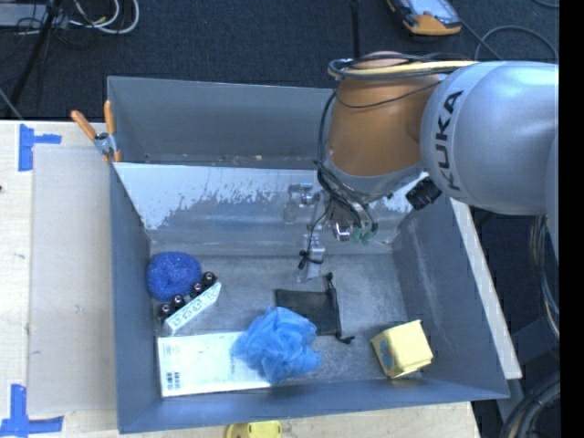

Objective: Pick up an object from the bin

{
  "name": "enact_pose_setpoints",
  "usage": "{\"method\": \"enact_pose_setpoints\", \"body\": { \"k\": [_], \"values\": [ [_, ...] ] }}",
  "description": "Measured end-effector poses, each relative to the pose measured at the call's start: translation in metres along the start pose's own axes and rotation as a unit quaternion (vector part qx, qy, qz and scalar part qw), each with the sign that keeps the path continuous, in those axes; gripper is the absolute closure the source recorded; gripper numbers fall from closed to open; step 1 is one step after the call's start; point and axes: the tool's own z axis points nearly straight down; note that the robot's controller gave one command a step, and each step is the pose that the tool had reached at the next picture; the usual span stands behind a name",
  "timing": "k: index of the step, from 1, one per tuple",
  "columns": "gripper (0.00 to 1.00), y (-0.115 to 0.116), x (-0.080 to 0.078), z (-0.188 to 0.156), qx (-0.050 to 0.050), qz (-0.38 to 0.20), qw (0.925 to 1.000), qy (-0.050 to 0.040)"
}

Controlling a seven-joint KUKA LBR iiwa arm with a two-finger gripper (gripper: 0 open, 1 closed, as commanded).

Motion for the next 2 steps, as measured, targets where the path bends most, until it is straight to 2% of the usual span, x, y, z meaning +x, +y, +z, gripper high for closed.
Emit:
{"method": "enact_pose_setpoints", "body": {
  "k": [1,2],
  "values": [
    [0.00,0.000,-0.001,-0.005,0.000,0.001,1.0000,-0.0038],
    [0.00,-0.029,0.018,0.032,-0.001,-0.051,0.9987,-0.0080]
  ]
}}
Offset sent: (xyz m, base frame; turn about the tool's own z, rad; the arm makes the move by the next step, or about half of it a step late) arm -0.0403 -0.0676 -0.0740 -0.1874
